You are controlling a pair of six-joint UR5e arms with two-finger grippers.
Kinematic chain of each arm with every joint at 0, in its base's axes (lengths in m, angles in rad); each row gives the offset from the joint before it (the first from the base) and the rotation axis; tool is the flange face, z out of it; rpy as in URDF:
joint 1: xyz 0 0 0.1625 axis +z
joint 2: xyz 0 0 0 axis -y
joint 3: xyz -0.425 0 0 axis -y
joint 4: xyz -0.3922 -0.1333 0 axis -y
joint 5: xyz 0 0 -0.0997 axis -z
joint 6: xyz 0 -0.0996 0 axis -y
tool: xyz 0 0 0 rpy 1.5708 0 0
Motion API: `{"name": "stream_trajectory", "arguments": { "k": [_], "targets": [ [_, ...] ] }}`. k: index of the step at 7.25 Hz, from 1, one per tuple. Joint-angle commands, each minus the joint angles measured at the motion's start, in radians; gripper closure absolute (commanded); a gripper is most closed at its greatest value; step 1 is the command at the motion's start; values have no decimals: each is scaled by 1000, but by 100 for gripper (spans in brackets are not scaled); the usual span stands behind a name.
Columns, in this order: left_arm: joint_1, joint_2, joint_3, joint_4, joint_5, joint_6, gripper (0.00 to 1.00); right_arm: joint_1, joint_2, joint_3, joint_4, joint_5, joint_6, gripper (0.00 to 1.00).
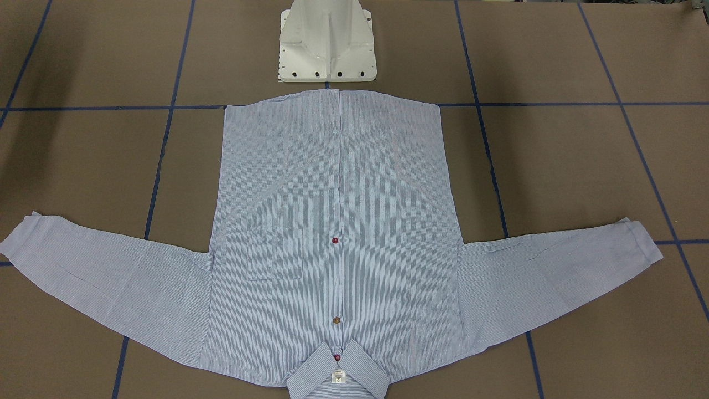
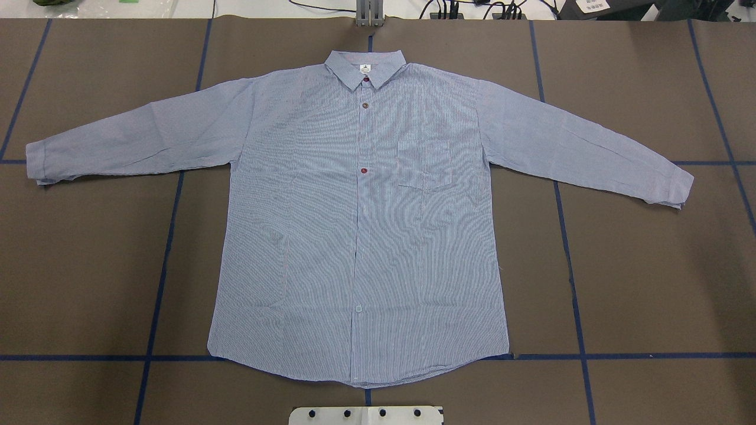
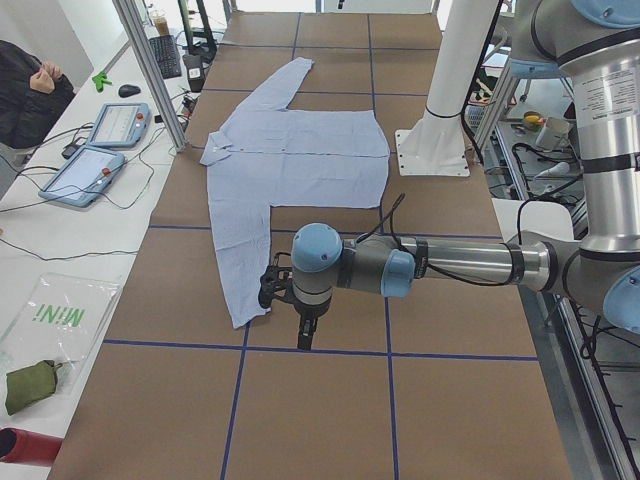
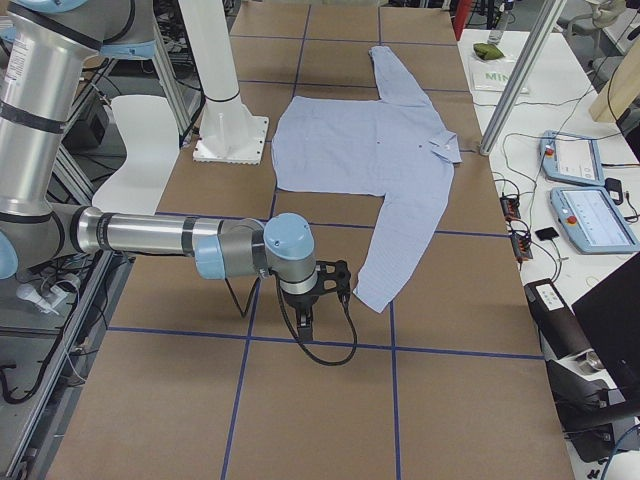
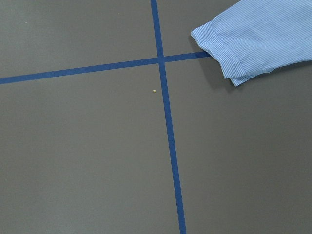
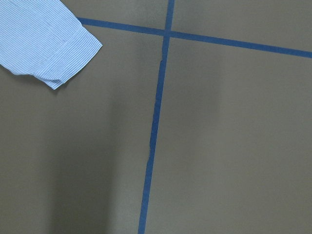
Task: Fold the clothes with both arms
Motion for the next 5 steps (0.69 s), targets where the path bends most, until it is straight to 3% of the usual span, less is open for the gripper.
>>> {"name": "stream_trajectory", "arguments": {
  "k": [1,3,5],
  "targets": [
    [2,3,-2,-24,6,46,0,0,2,0,1,0,0,0],
    [2,5,3,-66,6,58,0,0,9,1,2,0,0,0],
    [-2,5,17,-200,6,46,0,0,11,56,4,0,0,0]
  ]
}}
